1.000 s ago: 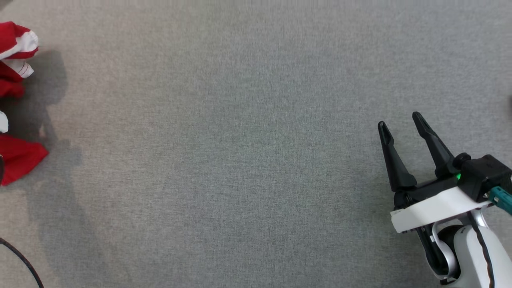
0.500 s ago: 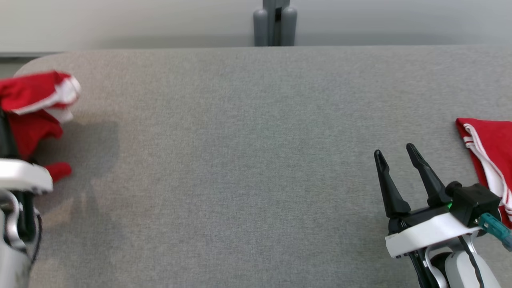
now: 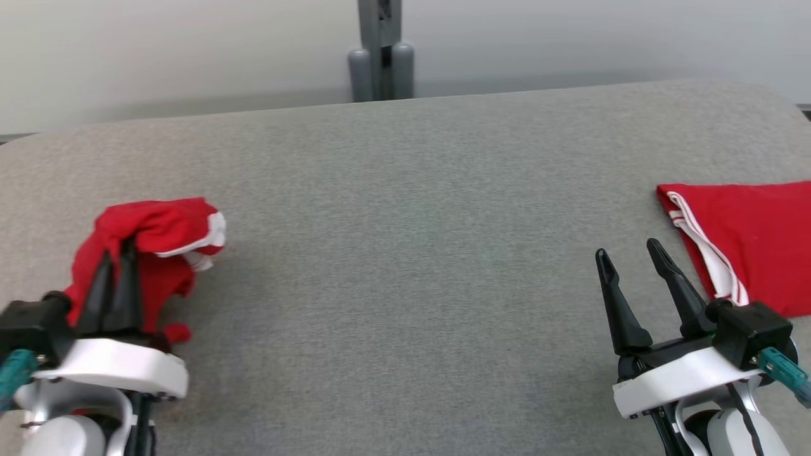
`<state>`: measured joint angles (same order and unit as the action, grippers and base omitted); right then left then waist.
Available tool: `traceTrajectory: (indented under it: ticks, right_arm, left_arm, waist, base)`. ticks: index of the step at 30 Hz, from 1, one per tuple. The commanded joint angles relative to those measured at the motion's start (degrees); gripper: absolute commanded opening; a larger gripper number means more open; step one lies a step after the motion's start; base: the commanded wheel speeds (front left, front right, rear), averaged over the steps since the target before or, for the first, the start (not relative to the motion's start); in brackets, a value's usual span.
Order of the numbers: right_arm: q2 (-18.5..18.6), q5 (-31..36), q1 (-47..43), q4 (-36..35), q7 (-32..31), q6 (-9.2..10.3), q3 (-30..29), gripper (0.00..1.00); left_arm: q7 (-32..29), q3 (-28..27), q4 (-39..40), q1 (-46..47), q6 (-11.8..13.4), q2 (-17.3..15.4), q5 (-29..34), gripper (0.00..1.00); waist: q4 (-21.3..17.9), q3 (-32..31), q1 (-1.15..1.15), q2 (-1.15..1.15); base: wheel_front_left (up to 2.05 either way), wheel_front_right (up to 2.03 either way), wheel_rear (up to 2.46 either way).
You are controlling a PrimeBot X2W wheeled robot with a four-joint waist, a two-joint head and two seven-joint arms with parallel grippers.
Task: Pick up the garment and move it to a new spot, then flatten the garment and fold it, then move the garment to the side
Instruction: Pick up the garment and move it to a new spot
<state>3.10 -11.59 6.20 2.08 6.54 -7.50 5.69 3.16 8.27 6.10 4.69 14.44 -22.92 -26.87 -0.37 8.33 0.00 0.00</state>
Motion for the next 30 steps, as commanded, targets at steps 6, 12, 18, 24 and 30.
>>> traceTrajectory:
  ticks: [6, 12, 18, 24, 30]
  right_arm:
    - [0.2, 0.5, 0.3, -1.7, -0.8, 0.02, -0.6, 1.0]
    - [0.1, -0.2, 1.1, -2.3, -0.4, 0.02, -1.0, 1.0]
    - [0.0, -1.0, 1.6, -1.8, 0.4, 0.02, -1.4, 1.0]
    - [-0.1, -2.2, 2.0, -0.8, 2.0, 0.02, -2.0, 1.0]
    - [-0.1, -3.7, 2.9, 0.6, 3.4, 0.02, -1.1, 1.0]
  left_arm:
    - [-2.2, 5.1, 1.1, 2.6, -1.9, 1.3, 1.2, 0.0]
    - [-3.4, 10.4, -1.0, 6.6, -5.1, 2.9, 2.2, 0.0]
    - [-4.4, 16.3, -5.0, 12.6, -10.2, 5.1, 3.1, 0.0]
    - [-4.6, 20.6, -10.0, 18.7, -13.4, 8.2, 4.2, 0.0]
    - [-3.9, 22.4, -15.4, 21.8, -15.4, 10.5, 3.3, 0.0]
  waist:
    - [-6.3, 1.6, 0.0, 0.0]
    - [-12.6, 4.0, 0.0, 0.0]
    - [-17.7, 6.5, 0.0, 0.0]
    - [-20.4, 8.8, 0.0, 0.0]
    - [-20.6, 10.3, 0.0, 0.0]
  base:
    - [0.0, 0.0, 0.0]
    - [0.0, 0.0, 0.0]
    - [0.0, 0.0, 0.0]
    - [0.0, 0.0, 0.0]
    - [0.0, 0.0, 0.0]
